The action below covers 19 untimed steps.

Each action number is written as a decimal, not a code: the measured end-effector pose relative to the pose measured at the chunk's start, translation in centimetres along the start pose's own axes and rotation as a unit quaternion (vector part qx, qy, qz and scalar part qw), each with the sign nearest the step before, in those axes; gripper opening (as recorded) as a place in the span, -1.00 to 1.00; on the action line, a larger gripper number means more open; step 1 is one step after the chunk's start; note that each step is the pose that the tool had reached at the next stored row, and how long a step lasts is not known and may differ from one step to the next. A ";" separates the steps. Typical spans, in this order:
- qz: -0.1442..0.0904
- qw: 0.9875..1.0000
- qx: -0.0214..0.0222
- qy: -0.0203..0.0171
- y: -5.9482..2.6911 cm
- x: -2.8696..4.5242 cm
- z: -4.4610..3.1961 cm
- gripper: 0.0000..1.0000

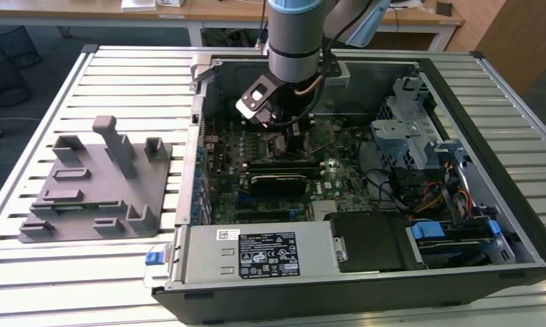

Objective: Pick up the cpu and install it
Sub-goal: 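Place the cpu into insertion slot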

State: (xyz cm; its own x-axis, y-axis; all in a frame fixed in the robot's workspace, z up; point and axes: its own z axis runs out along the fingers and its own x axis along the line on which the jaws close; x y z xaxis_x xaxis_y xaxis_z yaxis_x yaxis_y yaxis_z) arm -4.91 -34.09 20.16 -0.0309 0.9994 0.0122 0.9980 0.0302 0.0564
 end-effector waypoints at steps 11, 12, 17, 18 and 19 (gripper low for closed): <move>-0.002 1.000 0.000 0.000 -0.03 -0.01 0.48 0.06; -0.002 1.000 0.000 0.000 -0.03 -0.01 0.51 0.06; -0.002 1.000 0.000 0.000 -0.04 -0.01 0.69 0.06; -0.002 1.000 0.000 0.000 -0.05 -0.02 0.77 0.06; -0.002 1.000 0.000 0.000 -0.05 -0.02 0.78 0.06</move>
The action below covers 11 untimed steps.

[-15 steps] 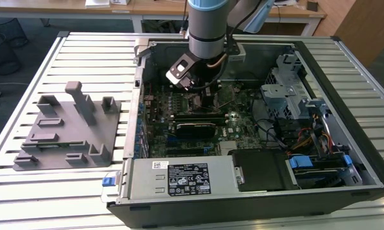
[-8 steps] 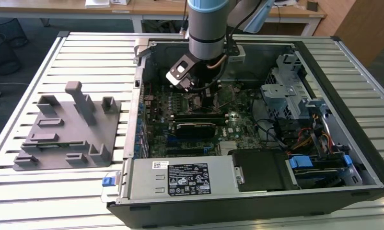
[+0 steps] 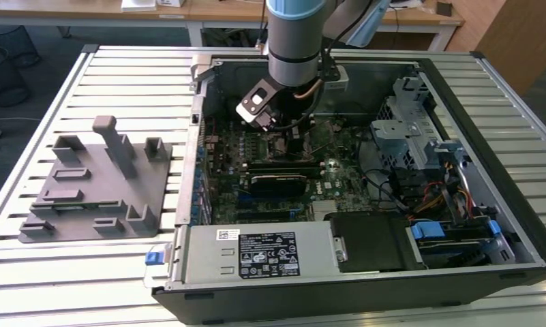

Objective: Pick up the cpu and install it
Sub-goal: 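Place the cpu into insertion slot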

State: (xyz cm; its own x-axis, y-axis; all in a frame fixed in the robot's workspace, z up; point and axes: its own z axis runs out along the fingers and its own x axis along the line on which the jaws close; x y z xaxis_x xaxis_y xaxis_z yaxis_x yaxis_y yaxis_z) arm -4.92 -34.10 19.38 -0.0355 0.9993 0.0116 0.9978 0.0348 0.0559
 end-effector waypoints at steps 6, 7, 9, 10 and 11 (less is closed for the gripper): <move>0.000 1.000 0.000 0.001 0.01 0.02 0.07 0.08; 0.000 1.000 -0.001 0.001 0.02 0.03 0.11 0.08; 0.000 1.000 0.000 0.000 0.01 0.01 0.08 0.20; 0.000 1.000 0.000 0.000 0.00 0.01 0.07 0.20; 0.000 1.000 0.000 0.000 0.00 0.01 0.07 0.20</move>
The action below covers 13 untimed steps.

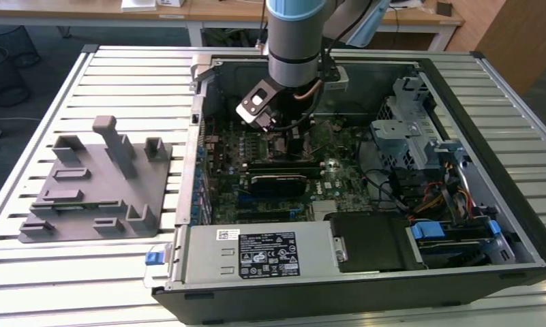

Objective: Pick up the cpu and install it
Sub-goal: 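Place the cpu into insertion slot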

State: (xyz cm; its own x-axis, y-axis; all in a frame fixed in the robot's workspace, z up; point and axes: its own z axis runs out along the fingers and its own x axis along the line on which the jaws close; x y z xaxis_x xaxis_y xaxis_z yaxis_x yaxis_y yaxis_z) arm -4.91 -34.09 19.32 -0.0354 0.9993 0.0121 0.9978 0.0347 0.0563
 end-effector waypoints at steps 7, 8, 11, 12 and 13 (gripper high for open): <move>0.000 1.000 0.000 0.000 0.02 0.01 -0.27 0.20; 0.000 1.000 0.000 0.000 0.02 0.01 -0.27 0.20; 0.000 1.000 0.000 0.001 0.02 0.03 -0.22 0.20; 0.000 1.000 0.000 0.001 0.02 0.03 -0.22 0.20; 0.000 1.000 0.000 0.001 0.03 0.04 -0.23 0.20</move>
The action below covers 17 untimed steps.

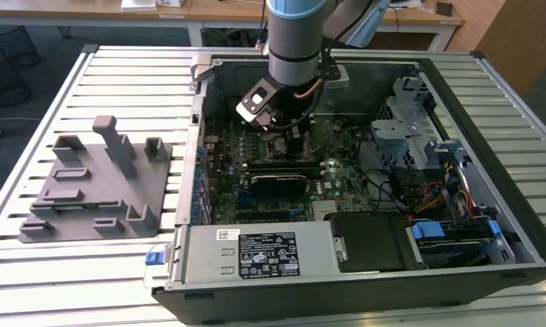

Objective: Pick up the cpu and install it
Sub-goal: 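Place the cpu into insertion slot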

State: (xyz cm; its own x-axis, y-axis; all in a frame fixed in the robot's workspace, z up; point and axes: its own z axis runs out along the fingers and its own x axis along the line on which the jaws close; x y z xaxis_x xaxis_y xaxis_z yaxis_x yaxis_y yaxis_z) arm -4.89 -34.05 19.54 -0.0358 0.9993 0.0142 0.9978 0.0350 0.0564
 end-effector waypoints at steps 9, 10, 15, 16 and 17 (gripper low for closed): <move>-0.005 1.000 0.000 0.000 0.04 0.07 0.01 0.20; -0.005 1.000 0.000 0.000 0.04 0.08 0.01 0.20; -0.005 1.000 0.000 0.000 0.07 0.15 0.02 0.20; -0.005 1.000 0.000 0.000 0.06 0.16 0.02 0.20; -0.005 1.000 0.000 0.000 0.07 0.16 0.03 0.20</move>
State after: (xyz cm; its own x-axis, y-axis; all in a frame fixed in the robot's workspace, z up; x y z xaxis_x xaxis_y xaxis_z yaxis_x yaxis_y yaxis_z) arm -4.83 -33.89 19.52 -0.0459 0.9988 0.0145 0.9974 0.0450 0.0564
